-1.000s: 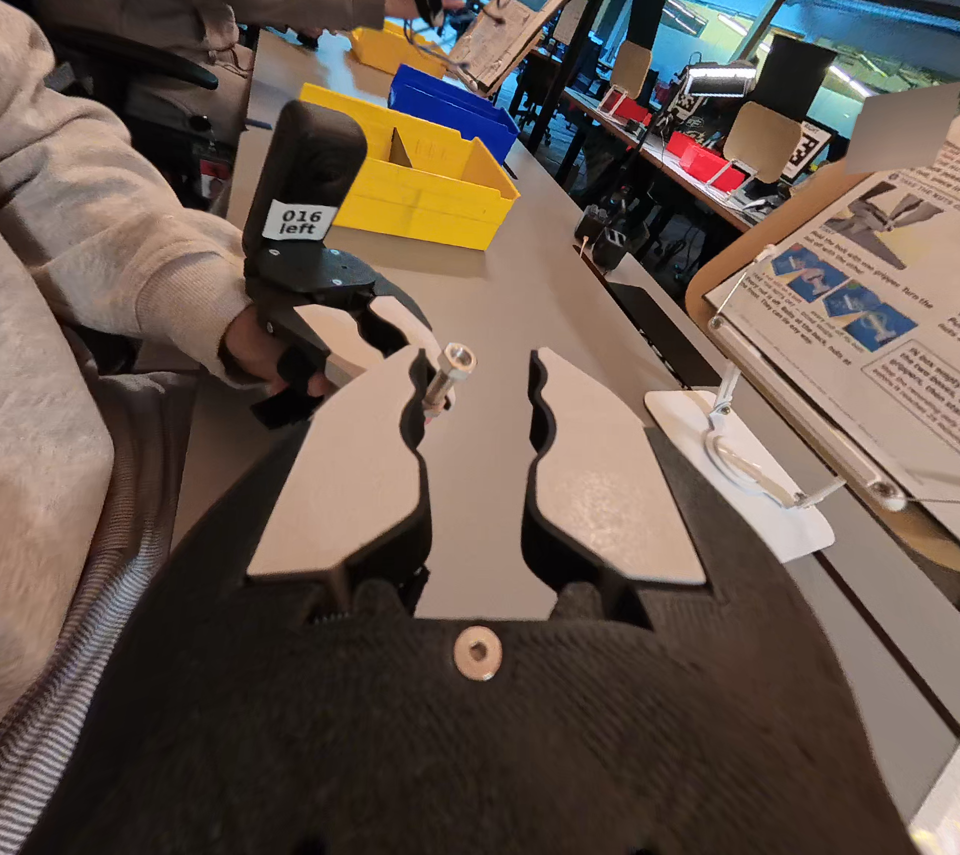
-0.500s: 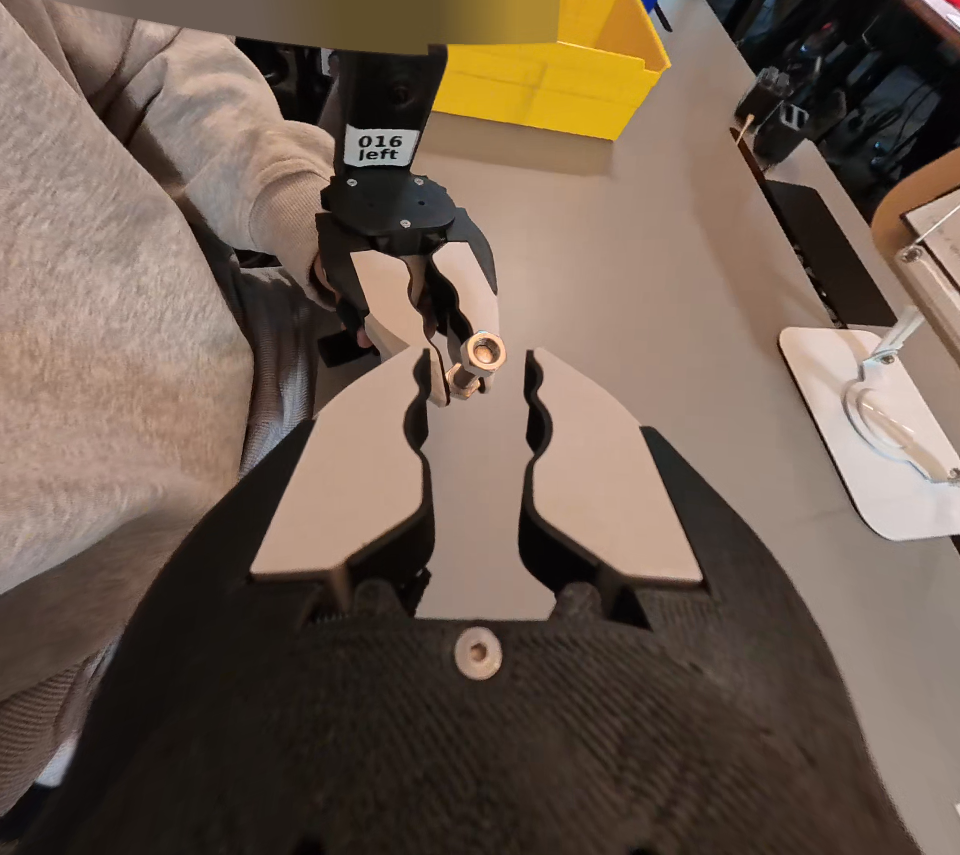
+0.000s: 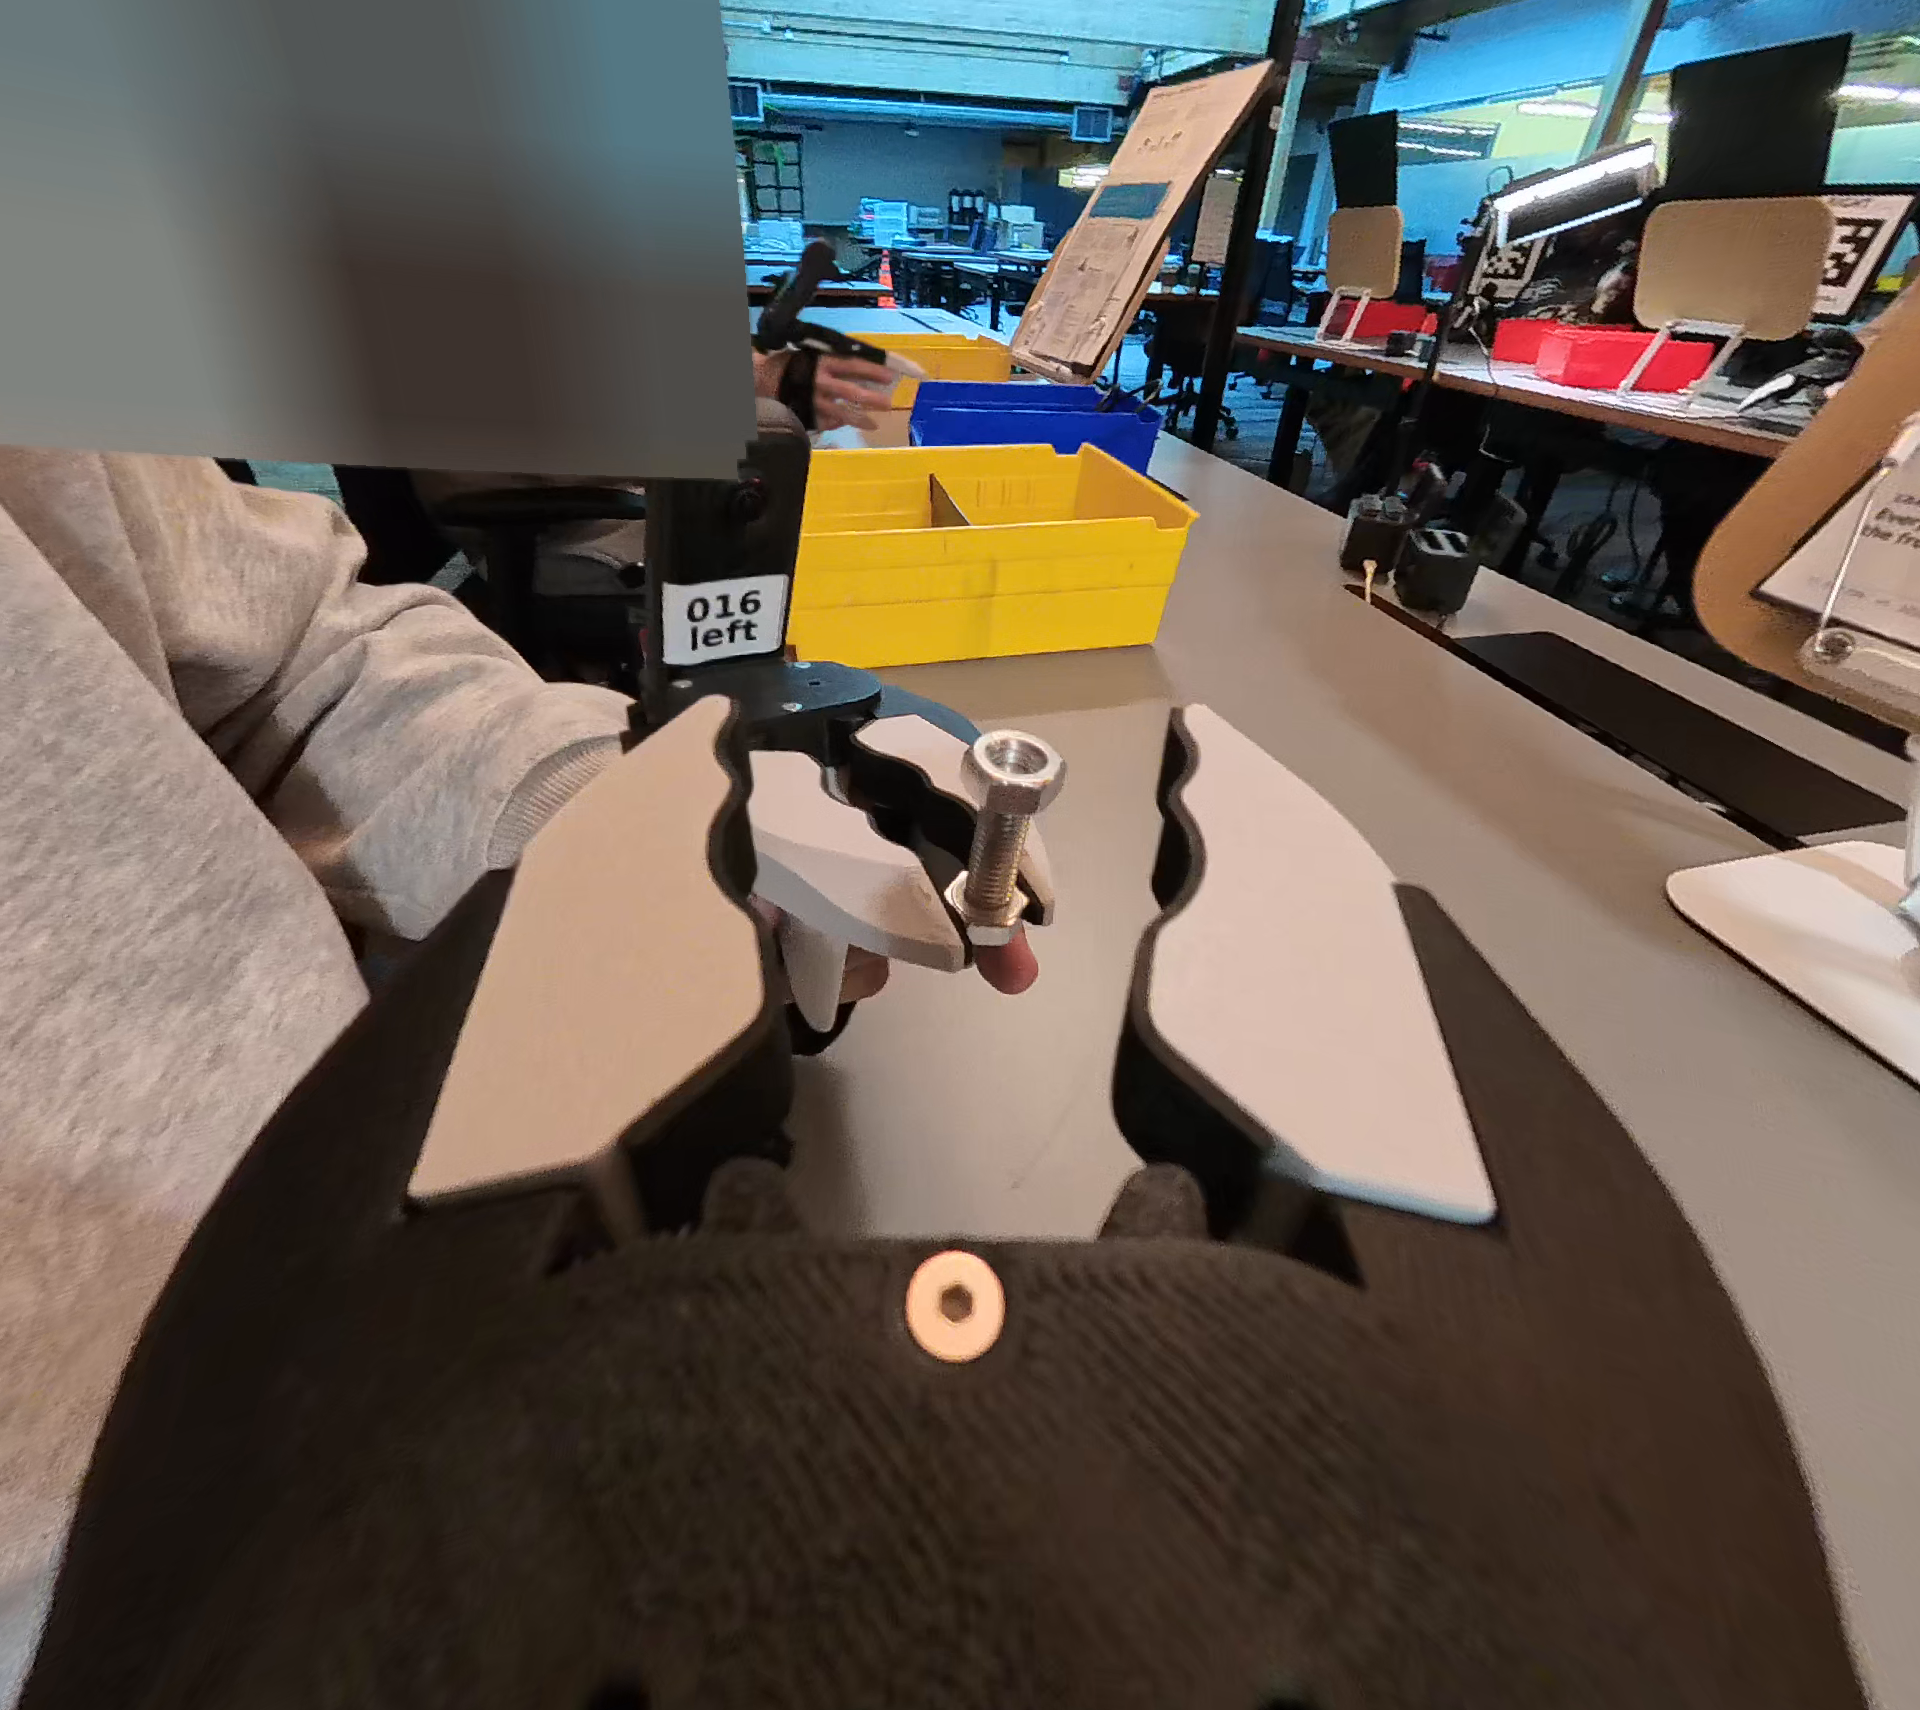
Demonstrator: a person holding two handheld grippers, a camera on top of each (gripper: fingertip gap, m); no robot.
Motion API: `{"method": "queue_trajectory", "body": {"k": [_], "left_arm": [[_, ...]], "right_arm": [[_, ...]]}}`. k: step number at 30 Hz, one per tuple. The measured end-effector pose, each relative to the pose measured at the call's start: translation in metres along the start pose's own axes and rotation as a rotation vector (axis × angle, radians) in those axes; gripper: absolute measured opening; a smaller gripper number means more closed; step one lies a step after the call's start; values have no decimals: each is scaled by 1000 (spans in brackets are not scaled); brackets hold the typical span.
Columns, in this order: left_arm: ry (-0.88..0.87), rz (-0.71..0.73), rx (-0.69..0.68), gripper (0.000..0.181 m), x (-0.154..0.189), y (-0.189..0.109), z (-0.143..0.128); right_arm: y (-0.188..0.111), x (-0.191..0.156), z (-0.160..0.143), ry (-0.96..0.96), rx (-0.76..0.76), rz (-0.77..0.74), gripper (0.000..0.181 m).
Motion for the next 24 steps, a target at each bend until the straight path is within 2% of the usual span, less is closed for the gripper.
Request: {"method": "queue_trajectory", "body": {"k": [7, 16, 24], "left_arm": [[-26, 7, -13, 19, -6, 2, -3], [-41, 32, -14, 19, -15, -1, -5], [-39, 41, -12, 19, -15, -2, -4]], "right_arm": [[5, 0, -12, 69, -1, 55, 76], [5, -1, -16, 33, -38, 56, 74], [-2, -3, -13, -28, -62, 78, 58]]}}
Point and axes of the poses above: each gripper's, where its closed fingertips meet, y out along the fingers, z out of its top, x = y × z across the jaws, the point moved 7 cm from there along -y, back along the fingers, and after that the axes turned 12 degrees about -x, right-handed, at the moved point
